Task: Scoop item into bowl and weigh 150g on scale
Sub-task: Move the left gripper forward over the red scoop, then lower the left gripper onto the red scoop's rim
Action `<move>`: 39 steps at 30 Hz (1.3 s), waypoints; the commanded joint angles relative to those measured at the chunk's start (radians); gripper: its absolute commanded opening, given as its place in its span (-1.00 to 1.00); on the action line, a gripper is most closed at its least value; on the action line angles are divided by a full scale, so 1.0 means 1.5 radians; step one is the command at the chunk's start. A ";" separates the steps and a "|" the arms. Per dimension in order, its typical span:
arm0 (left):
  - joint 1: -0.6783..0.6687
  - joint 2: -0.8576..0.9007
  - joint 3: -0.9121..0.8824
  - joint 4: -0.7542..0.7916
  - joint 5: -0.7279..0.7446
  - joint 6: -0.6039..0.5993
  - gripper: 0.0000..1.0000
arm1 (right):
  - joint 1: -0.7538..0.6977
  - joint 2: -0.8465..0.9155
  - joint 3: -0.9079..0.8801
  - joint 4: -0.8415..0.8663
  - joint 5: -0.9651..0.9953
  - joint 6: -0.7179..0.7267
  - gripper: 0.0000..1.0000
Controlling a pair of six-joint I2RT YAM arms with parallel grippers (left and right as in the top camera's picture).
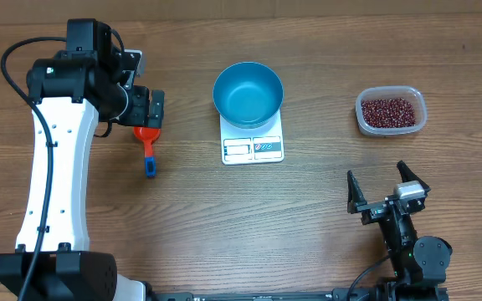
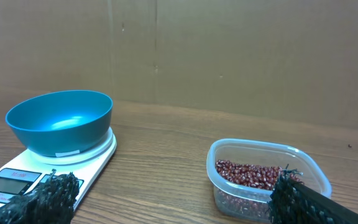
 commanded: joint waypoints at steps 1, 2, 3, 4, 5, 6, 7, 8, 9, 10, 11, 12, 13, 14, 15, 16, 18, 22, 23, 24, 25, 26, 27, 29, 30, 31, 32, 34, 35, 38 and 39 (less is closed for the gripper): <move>0.000 0.008 -0.021 0.005 -0.031 0.016 0.99 | 0.003 -0.007 -0.007 0.003 0.007 -0.001 1.00; 0.000 0.008 -0.030 0.012 -0.031 0.015 0.99 | 0.003 -0.007 -0.007 0.003 0.007 -0.001 1.00; 0.000 0.008 -0.039 0.019 -0.032 0.016 0.99 | 0.003 -0.007 -0.007 0.003 0.007 -0.001 1.00; 0.000 0.008 -0.047 0.024 -0.032 0.016 0.99 | 0.003 -0.007 -0.007 0.003 0.007 -0.001 1.00; 0.000 0.008 -0.055 0.030 -0.033 0.016 0.99 | 0.003 -0.007 -0.007 0.003 0.007 -0.001 1.00; 0.000 0.008 -0.064 0.035 -0.033 0.016 0.98 | 0.003 -0.007 -0.007 0.003 0.007 -0.001 1.00; 0.000 0.008 -0.072 0.040 -0.033 0.015 0.99 | 0.003 -0.007 -0.007 0.003 0.007 -0.001 1.00; 0.001 0.008 -0.081 0.048 -0.033 0.015 0.99 | 0.003 -0.007 -0.007 0.003 0.007 -0.001 1.00; 0.001 0.008 -0.090 0.055 -0.033 0.015 0.99 | 0.003 -0.007 -0.007 0.003 0.007 -0.001 1.00; 0.001 0.008 -0.098 0.064 -0.034 0.015 0.99 | 0.003 -0.007 -0.007 0.003 0.007 -0.001 1.00; 0.001 0.008 -0.108 0.075 -0.037 0.015 0.99 | 0.003 -0.007 -0.007 0.003 0.007 -0.001 1.00; 0.001 0.008 -0.117 0.084 -0.043 0.012 0.99 | 0.003 -0.007 -0.007 0.003 0.007 -0.001 1.00; 0.001 0.008 -0.125 0.093 -0.050 0.006 0.99 | 0.003 -0.007 -0.007 0.003 0.007 -0.001 1.00; 0.001 0.008 -0.135 0.104 -0.055 0.001 0.98 | 0.003 -0.007 -0.007 0.003 0.007 -0.001 1.00; 0.001 0.008 -0.144 0.114 -0.058 -0.003 0.99 | 0.003 -0.007 -0.007 0.003 0.007 -0.001 1.00; 0.001 0.008 -0.151 0.122 -0.061 -0.006 0.99 | 0.003 -0.007 -0.007 0.003 0.007 -0.001 1.00; 0.001 0.008 -0.165 0.139 -0.064 -0.008 0.99 | 0.003 -0.007 -0.007 0.003 0.007 -0.001 1.00; 0.005 0.008 -0.174 0.151 -0.064 -0.013 0.99 | 0.003 -0.007 -0.007 0.003 0.007 -0.001 1.00; 0.008 0.008 -0.174 0.153 -0.066 -0.020 0.99 | 0.003 -0.007 -0.007 0.003 0.007 -0.001 1.00; 0.012 0.008 -0.174 0.156 -0.066 -0.025 0.99 | 0.003 -0.007 -0.007 0.003 0.007 -0.001 1.00; 0.015 0.009 -0.174 0.158 -0.066 -0.027 0.99 | 0.003 -0.007 -0.007 0.003 0.007 -0.001 1.00; 0.020 0.011 -0.174 0.161 -0.065 -0.028 0.99 | 0.003 -0.007 -0.007 0.003 0.007 -0.001 1.00; 0.026 0.013 -0.174 0.163 -0.065 -0.028 0.99 | 0.003 -0.007 -0.007 0.003 0.007 -0.001 1.00; 0.039 0.029 -0.174 0.166 -0.063 -0.028 0.98 | 0.003 -0.007 -0.007 0.003 0.007 -0.001 1.00; 0.043 0.037 -0.174 0.166 -0.062 -0.028 0.99 | 0.003 -0.007 -0.007 0.003 0.007 -0.001 1.00; 0.046 0.046 -0.174 0.166 -0.059 -0.028 0.98 | 0.003 -0.007 -0.007 0.003 0.007 -0.001 1.00; 0.048 0.056 -0.174 0.166 -0.058 -0.031 0.99 | 0.003 -0.007 -0.007 0.003 0.007 -0.001 1.00; 0.048 0.074 -0.174 0.170 -0.058 -0.032 0.99 | 0.003 -0.007 -0.007 0.003 0.007 -0.001 1.00; 0.048 0.083 -0.174 0.174 -0.058 -0.032 0.99 | 0.003 -0.007 -0.007 0.003 0.007 -0.001 1.00; 0.048 0.106 -0.174 0.193 -0.065 -0.032 0.98 | 0.003 -0.007 -0.007 0.003 0.007 -0.001 1.00; 0.049 0.114 -0.174 0.199 -0.066 -0.032 0.99 | 0.003 -0.007 -0.007 0.003 0.007 -0.001 0.99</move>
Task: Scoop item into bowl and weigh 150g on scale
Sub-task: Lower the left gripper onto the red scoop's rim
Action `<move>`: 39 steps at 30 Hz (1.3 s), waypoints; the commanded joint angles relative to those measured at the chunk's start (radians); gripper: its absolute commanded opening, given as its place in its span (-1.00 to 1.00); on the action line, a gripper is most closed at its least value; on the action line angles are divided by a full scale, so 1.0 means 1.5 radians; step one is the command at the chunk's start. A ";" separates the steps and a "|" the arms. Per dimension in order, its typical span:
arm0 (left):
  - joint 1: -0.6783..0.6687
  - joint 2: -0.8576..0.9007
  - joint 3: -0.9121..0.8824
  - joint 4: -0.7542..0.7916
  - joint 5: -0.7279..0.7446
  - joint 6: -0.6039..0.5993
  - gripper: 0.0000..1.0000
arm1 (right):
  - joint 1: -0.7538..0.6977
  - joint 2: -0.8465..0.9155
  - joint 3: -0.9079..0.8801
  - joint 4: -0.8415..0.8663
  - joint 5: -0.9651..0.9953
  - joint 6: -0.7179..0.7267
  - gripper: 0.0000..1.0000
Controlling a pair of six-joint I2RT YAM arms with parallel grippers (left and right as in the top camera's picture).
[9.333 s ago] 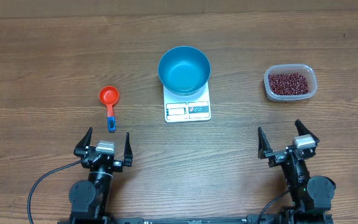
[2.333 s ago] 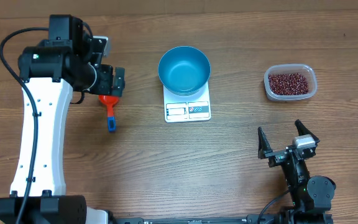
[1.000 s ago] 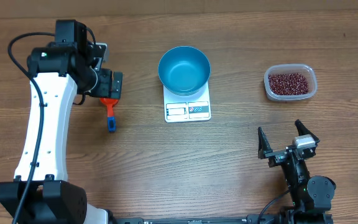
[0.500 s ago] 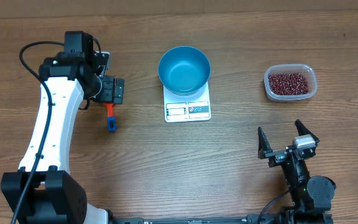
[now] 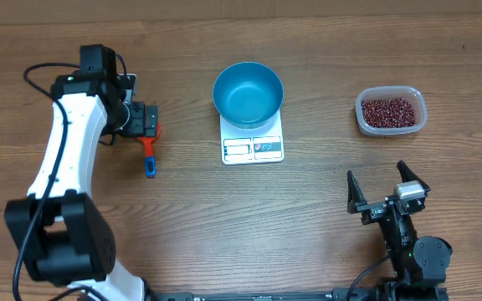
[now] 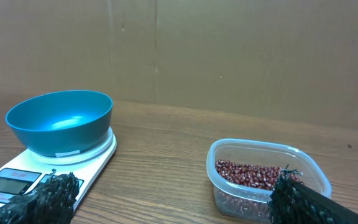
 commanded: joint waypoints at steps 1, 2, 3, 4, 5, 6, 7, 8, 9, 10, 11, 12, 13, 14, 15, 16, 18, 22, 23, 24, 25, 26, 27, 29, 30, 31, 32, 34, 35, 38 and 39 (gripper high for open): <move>0.001 0.032 -0.004 0.019 -0.012 -0.010 0.99 | 0.003 -0.007 -0.007 0.003 0.007 -0.001 1.00; 0.001 0.039 -0.004 0.023 -0.013 -0.010 0.99 | 0.003 -0.007 -0.007 0.003 0.007 -0.001 1.00; 0.001 0.046 -0.004 0.028 -0.012 -0.009 0.99 | 0.003 -0.007 -0.007 0.003 0.007 -0.001 1.00; 0.001 0.051 -0.004 0.033 -0.012 -0.009 0.99 | 0.003 -0.007 -0.007 0.003 0.007 -0.001 1.00; 0.001 0.056 -0.004 0.038 -0.012 -0.009 0.99 | 0.003 -0.007 -0.007 0.003 0.007 -0.001 1.00; 0.001 0.058 -0.004 0.043 -0.012 -0.009 0.98 | 0.003 -0.007 -0.007 0.003 0.007 -0.001 1.00; 0.001 0.060 -0.004 0.048 -0.012 -0.009 0.99 | 0.003 -0.007 -0.007 0.003 0.007 -0.001 1.00; 0.001 0.061 -0.004 0.053 -0.012 -0.009 0.99 | 0.003 -0.007 -0.007 0.003 0.007 -0.001 1.00; 0.001 0.061 -0.004 0.058 -0.013 -0.008 0.99 | 0.003 -0.007 -0.007 0.003 0.007 -0.001 1.00; 0.001 0.061 -0.004 0.062 -0.013 -0.008 0.99 | 0.003 -0.007 -0.007 0.003 0.007 -0.001 1.00; 0.001 0.061 -0.004 0.065 -0.013 -0.008 0.98 | 0.003 -0.007 -0.007 0.003 0.007 -0.001 1.00; 0.001 0.061 -0.004 0.067 -0.013 -0.008 0.99 | 0.003 -0.007 -0.007 0.003 0.007 -0.001 1.00; 0.001 0.061 -0.004 0.068 -0.012 -0.008 0.99 | 0.003 -0.007 -0.007 0.003 0.007 -0.001 1.00; 0.001 0.061 -0.004 0.070 -0.012 -0.007 0.98 | 0.003 -0.007 -0.007 0.003 0.007 -0.001 1.00; 0.001 0.061 -0.004 0.072 -0.012 -0.005 0.99 | 0.003 -0.007 -0.007 0.003 0.007 -0.001 1.00; 0.001 0.061 -0.004 0.073 -0.012 -0.004 0.99 | 0.003 -0.007 -0.007 0.003 0.007 -0.001 1.00; 0.001 0.061 -0.004 0.073 -0.012 -0.004 0.99 | 0.003 -0.007 -0.007 0.003 0.007 -0.001 1.00; 0.001 0.061 -0.004 0.075 -0.012 -0.004 0.99 | 0.003 -0.007 -0.007 0.003 0.007 -0.001 1.00; 0.001 0.061 -0.004 0.075 -0.012 -0.004 0.99 | 0.003 -0.007 -0.007 0.003 0.007 -0.001 1.00; 0.001 0.061 -0.004 0.075 -0.011 -0.004 0.99 | 0.003 -0.007 -0.007 0.003 0.007 -0.001 1.00; 0.001 0.061 -0.004 0.075 -0.009 -0.004 0.99 | 0.003 -0.007 -0.007 0.003 0.007 -0.001 1.00; 0.001 0.061 -0.004 0.074 -0.010 -0.006 0.99 | 0.003 -0.007 -0.007 0.003 0.007 -0.001 1.00; 0.001 0.061 -0.004 0.072 -0.010 -0.006 0.99 | 0.003 -0.007 -0.007 0.003 0.007 -0.001 1.00; 0.001 0.061 -0.004 0.072 -0.010 -0.006 0.99 | 0.003 -0.007 -0.007 0.003 0.007 -0.001 1.00; 0.001 0.061 -0.004 0.072 -0.010 -0.006 0.99 | 0.003 -0.007 -0.007 0.003 0.007 -0.001 1.00; 0.001 0.061 -0.004 0.071 -0.011 -0.005 0.99 | 0.003 -0.007 -0.007 0.003 0.007 -0.001 1.00; 0.001 0.061 -0.004 0.070 -0.012 -0.002 0.99 | 0.003 -0.007 -0.007 0.003 0.007 -0.001 1.00; 0.001 0.061 -0.004 0.069 -0.013 0.014 0.99 | 0.003 -0.007 -0.007 0.003 0.007 -0.001 1.00; 0.001 0.061 -0.004 0.069 -0.013 0.020 0.99 | 0.003 -0.007 -0.007 0.003 0.007 -0.001 1.00; 0.001 0.061 -0.004 0.068 -0.022 0.019 0.99 | 0.003 -0.007 -0.007 0.003 0.007 -0.001 1.00; 0.001 0.061 -0.004 0.067 -0.027 0.019 0.99 | 0.003 -0.007 -0.007 0.003 0.007 -0.001 1.00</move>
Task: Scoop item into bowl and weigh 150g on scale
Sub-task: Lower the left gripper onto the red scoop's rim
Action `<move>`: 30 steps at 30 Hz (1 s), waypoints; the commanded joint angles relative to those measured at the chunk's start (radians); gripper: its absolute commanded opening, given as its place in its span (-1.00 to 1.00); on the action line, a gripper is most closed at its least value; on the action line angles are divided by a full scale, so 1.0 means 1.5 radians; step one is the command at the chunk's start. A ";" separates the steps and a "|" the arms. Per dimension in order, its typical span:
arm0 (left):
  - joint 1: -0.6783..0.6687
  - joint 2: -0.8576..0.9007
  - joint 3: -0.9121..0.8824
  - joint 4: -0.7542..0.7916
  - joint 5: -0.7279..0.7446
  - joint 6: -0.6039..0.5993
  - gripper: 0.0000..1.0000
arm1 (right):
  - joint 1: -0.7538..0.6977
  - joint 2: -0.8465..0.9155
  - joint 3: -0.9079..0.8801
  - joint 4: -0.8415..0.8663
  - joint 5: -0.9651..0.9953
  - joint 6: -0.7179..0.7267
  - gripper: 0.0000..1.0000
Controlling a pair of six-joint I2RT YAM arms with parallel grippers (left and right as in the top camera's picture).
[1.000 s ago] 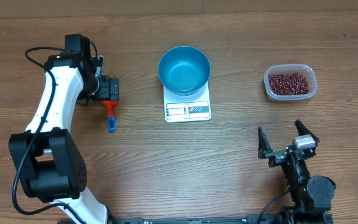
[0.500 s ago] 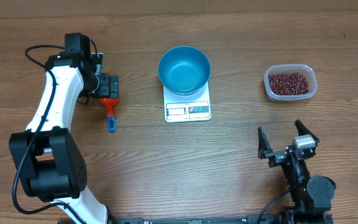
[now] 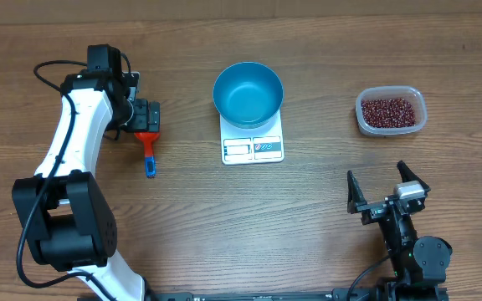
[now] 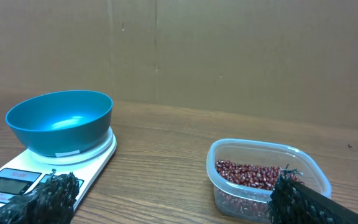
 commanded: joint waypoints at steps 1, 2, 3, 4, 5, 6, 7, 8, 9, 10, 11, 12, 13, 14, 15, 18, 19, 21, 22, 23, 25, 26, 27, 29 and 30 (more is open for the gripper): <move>0.001 0.005 -0.004 -0.002 -0.027 0.014 0.99 | 0.003 -0.007 -0.007 0.002 0.007 -0.001 1.00; 0.001 0.005 -0.004 -0.002 -0.031 0.013 0.99 | 0.003 -0.007 -0.007 0.002 0.007 -0.001 1.00; 0.001 0.005 -0.004 -0.001 -0.034 0.012 0.99 | 0.003 -0.007 -0.007 0.002 0.007 -0.001 1.00; 0.001 0.005 -0.004 0.001 -0.038 0.010 0.99 | 0.003 -0.007 -0.007 0.002 0.007 -0.001 1.00; 0.001 0.005 -0.004 0.003 -0.040 0.009 0.99 | 0.003 -0.007 -0.007 0.002 0.007 -0.001 1.00; 0.001 0.005 -0.004 0.003 -0.040 0.009 0.99 | 0.003 -0.007 -0.007 0.002 0.007 -0.001 1.00; 0.001 0.005 -0.004 0.003 -0.040 0.009 0.99 | 0.003 -0.007 -0.007 0.002 0.007 -0.001 1.00; 0.001 0.005 -0.004 0.003 -0.041 0.009 0.99 | 0.003 -0.007 -0.007 0.002 0.007 -0.001 1.00; 0.001 0.005 -0.004 0.003 -0.042 0.009 0.99 | 0.003 -0.007 -0.007 0.002 0.007 -0.001 1.00; 0.002 0.005 -0.004 0.002 -0.047 0.008 0.99 | 0.003 -0.007 -0.007 0.002 0.007 -0.001 1.00; 0.003 0.005 -0.004 0.001 -0.054 0.007 0.99 | 0.003 -0.007 -0.007 0.002 0.007 -0.001 1.00; 0.005 0.005 -0.004 0.001 -0.058 0.003 0.99 | 0.003 -0.007 -0.007 0.002 0.007 -0.001 1.00; 0.008 0.005 -0.005 0.001 -0.057 0.003 0.99 | 0.003 -0.007 -0.007 0.002 0.007 -0.001 1.00; 0.012 0.005 -0.007 0.002 -0.056 0.003 0.99 | 0.003 -0.007 -0.007 0.002 0.007 -0.001 1.00; 0.015 0.006 -0.008 0.002 -0.055 0.003 0.99 | 0.003 -0.007 -0.007 0.002 0.007 -0.001 1.00; 0.026 0.009 -0.011 0.002 -0.055 0.003 0.99 | 0.003 -0.007 -0.007 0.002 0.007 -0.001 1.00; 0.029 0.011 -0.011 0.004 -0.054 0.001 0.99 | 0.003 -0.007 -0.007 0.002 0.007 -0.001 1.00; 0.035 0.016 -0.011 0.005 -0.044 0.002 0.99 | 0.003 -0.007 -0.007 0.002 0.007 -0.001 1.00; 0.037 0.018 -0.011 0.005 -0.037 0.002 0.99 | 0.003 -0.007 -0.007 0.002 0.007 -0.001 1.00; 0.040 0.024 -0.011 0.006 -0.031 0.003 0.98 | 0.003 -0.007 -0.007 0.002 0.007 -0.001 1.00; 0.041 0.034 -0.011 0.009 -0.031 0.007 0.99 | 0.003 -0.007 -0.007 0.002 0.007 -0.001 1.00; 0.041 0.040 -0.011 0.010 -0.030 0.009 0.99 | 0.003 -0.007 -0.007 0.002 0.007 -0.001 1.00; 0.041 0.047 -0.011 0.012 -0.030 0.010 0.98 | 0.003 -0.007 -0.007 0.002 0.007 -0.001 0.99; 0.041 0.059 -0.011 0.017 -0.030 0.010 0.99 | 0.003 -0.007 -0.007 0.002 0.007 -0.001 1.00; 0.041 0.064 -0.011 0.020 -0.030 0.009 0.99 | 0.003 -0.007 -0.007 0.002 0.007 -0.001 1.00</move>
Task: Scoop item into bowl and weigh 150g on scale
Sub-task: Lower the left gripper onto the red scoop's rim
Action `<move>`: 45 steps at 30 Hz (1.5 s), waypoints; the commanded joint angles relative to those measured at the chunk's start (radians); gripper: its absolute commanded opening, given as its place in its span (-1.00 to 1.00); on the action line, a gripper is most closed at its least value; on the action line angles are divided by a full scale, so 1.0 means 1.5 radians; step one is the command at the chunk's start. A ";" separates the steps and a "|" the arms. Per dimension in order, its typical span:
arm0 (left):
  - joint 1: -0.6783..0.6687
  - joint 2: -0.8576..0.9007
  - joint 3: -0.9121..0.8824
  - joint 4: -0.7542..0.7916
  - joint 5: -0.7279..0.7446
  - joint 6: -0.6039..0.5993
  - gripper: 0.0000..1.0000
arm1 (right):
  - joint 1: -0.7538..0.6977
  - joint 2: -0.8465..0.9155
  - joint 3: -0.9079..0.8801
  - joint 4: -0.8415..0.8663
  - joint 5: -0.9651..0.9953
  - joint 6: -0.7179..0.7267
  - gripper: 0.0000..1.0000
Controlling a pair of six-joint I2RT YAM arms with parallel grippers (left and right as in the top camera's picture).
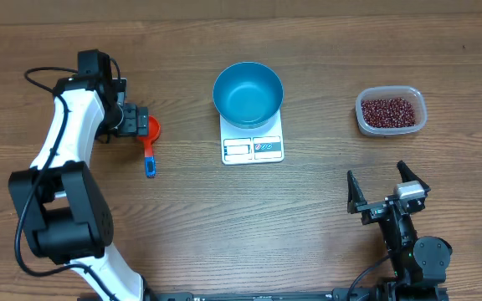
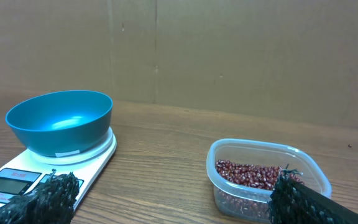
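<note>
A red scoop [image 1: 150, 132] with a blue handle lies flat on the table, left of the scale. My left gripper [image 1: 134, 120] sits low at the left side of the scoop's red cup; the overhead view does not show how its jaws stand. An empty blue bowl [image 1: 248, 94] [image 2: 59, 120] rests on the white scale [image 1: 253, 147] [image 2: 17, 179]. A clear tub of red beans [image 1: 391, 111] [image 2: 265, 178] stands at the right. My right gripper [image 1: 383, 189] [image 2: 173, 202] is open near the table's front edge, holding nothing.
The table is brown wood, with a cardboard wall behind it in the right wrist view. The left arm's white links [image 1: 57, 159] and black cable run along the table's left side.
The left gripper has shifted slightly left and down, leaving the scoop's red cup more exposed. The scoop, bowl, scale, bean tub and right arm are unchanged.
The left gripper hung over the scoop's red cup with the arm stretched up the left side. At each later moment the arm was folded differently while the gripper stayed by the scoop's cup. The scoop stayed on the table throughout. The right arm never moved.
</note>
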 commanded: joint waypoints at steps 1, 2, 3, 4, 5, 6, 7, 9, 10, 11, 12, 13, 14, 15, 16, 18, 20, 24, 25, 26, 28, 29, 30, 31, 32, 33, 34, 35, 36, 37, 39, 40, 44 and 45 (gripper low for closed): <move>0.001 0.025 -0.004 0.006 0.010 0.009 0.99 | 0.003 -0.007 -0.007 0.003 0.007 -0.001 1.00; 0.000 0.028 -0.004 0.008 0.010 0.009 0.99 | 0.003 -0.007 -0.007 0.003 0.007 -0.001 1.00; 0.000 0.030 -0.004 0.008 0.010 0.009 0.99 | 0.003 -0.007 -0.007 0.003 0.007 -0.001 1.00; 0.000 0.030 -0.004 0.007 0.010 0.009 0.99 | 0.003 -0.007 -0.007 0.003 0.007 -0.001 1.00; 0.000 0.030 -0.004 0.008 0.010 0.009 0.99 | 0.003 -0.007 -0.007 0.003 0.007 -0.001 1.00; 0.000 0.030 -0.004 0.009 0.010 0.009 0.99 | 0.003 -0.007 -0.007 0.003 0.007 -0.001 1.00; 0.000 0.030 -0.004 0.011 0.010 0.009 0.99 | 0.003 -0.007 -0.007 0.003 0.007 -0.001 1.00; 0.000 0.030 -0.004 0.014 0.010 0.008 0.99 | 0.003 -0.007 -0.007 0.003 0.007 -0.001 1.00; 0.000 0.030 -0.004 0.017 0.010 0.008 0.99 | 0.003 -0.007 -0.007 0.003 0.007 -0.001 1.00; 0.000 0.030 -0.004 0.020 0.010 0.007 0.99 | 0.003 -0.007 -0.007 0.003 0.007 -0.001 1.00; 0.000 0.030 -0.004 0.023 0.010 0.002 0.99 | 0.003 -0.007 -0.007 0.003 0.007 -0.001 1.00; 0.000 0.030 -0.004 0.027 0.010 -0.001 0.99 | 0.003 -0.007 -0.007 0.003 0.007 -0.001 1.00; 0.000 0.030 -0.004 0.032 0.010 -0.005 0.99 | 0.003 -0.007 -0.007 0.003 0.007 -0.001 1.00; 0.000 0.031 -0.004 0.036 0.011 -0.007 0.99 | 0.003 -0.007 -0.007 0.003 0.007 -0.001 1.00; 0.000 0.033 -0.004 0.038 0.011 -0.009 0.99 | 0.003 -0.007 -0.007 0.003 0.007 -0.001 1.00; 0.000 0.036 -0.004 0.040 0.010 -0.009 0.99 | 0.003 -0.007 -0.007 0.003 0.007 -0.001 1.00; 0.000 0.041 -0.004 0.040 0.010 -0.009 0.99 | 0.003 -0.007 -0.007 0.003 0.007 -0.001 1.00; 0.000 0.051 -0.004 0.041 0.010 -0.009 0.99 | 0.003 -0.007 -0.007 0.003 0.007 -0.001 1.00; 0.000 0.052 -0.004 0.041 0.010 -0.009 0.99 | 0.003 -0.007 -0.007 0.003 0.007 -0.001 1.00; 0.000 0.052 -0.004 0.041 0.010 -0.009 0.99 | 0.003 -0.007 -0.007 0.003 0.007 -0.001 1.00; 0.000 0.052 -0.004 0.042 0.010 -0.009 0.99 | 0.003 -0.007 -0.007 0.003 0.007 -0.001 1.00; 0.000 0.052 -0.004 0.043 0.010 -0.009 0.99 | 0.003 -0.007 -0.007 0.003 0.007 -0.001 1.00; 0.000 0.052 -0.004 0.043 0.010 -0.009 0.99 | 0.003 -0.007 -0.007 0.003 0.007 -0.001 1.00; 0.000 0.052 -0.004 0.043 0.010 -0.009 0.99 | 0.003 -0.007 -0.007 0.003 0.007 -0.001 1.00; 0.000 0.052 -0.004 0.043 0.010 -0.009 0.99 | 0.003 -0.007 -0.007 0.003 0.007 -0.001 1.00; 0.000 0.052 -0.004 0.045 0.010 -0.009 0.99 | 0.003 -0.007 -0.007 0.003 0.007 -0.001 1.00; 0.000 0.053 -0.004 0.046 0.010 -0.009 0.99 | 0.003 -0.007 -0.007 0.003 0.007 -0.001 1.00; 0.000 0.054 -0.004 0.048 0.010 -0.009 0.99 | 0.003 -0.007 -0.007 0.003 0.007 -0.001 1.00; 0.000 0.057 -0.004 0.053 0.010 -0.009 0.99 | 0.003 -0.007 -0.007 0.003 0.007 -0.001 1.00; 0.000 0.060 -0.004 0.055 0.010 -0.009 0.99 | 0.003 -0.007 -0.007 0.003 0.007 -0.001 1.00; 0.000 0.068 -0.004 0.054 0.007 -0.009 0.99 | 0.003 -0.007 -0.007 0.003 0.007 -0.001 1.00; 0.000 0.070 -0.004 0.053 0.007 -0.009 0.99 | 0.003 -0.007 -0.007 0.003 0.007 -0.001 1.00; 0.000 0.072 -0.004 0.055 0.007 -0.009 0.99 | 0.003 -0.007 -0.007 0.003 0.007 -0.001 1.00; 0.000 0.072 -0.004 0.055 0.007 -0.012 0.99 | 0.003 -0.007 -0.007 0.003 0.007 -0.001 1.00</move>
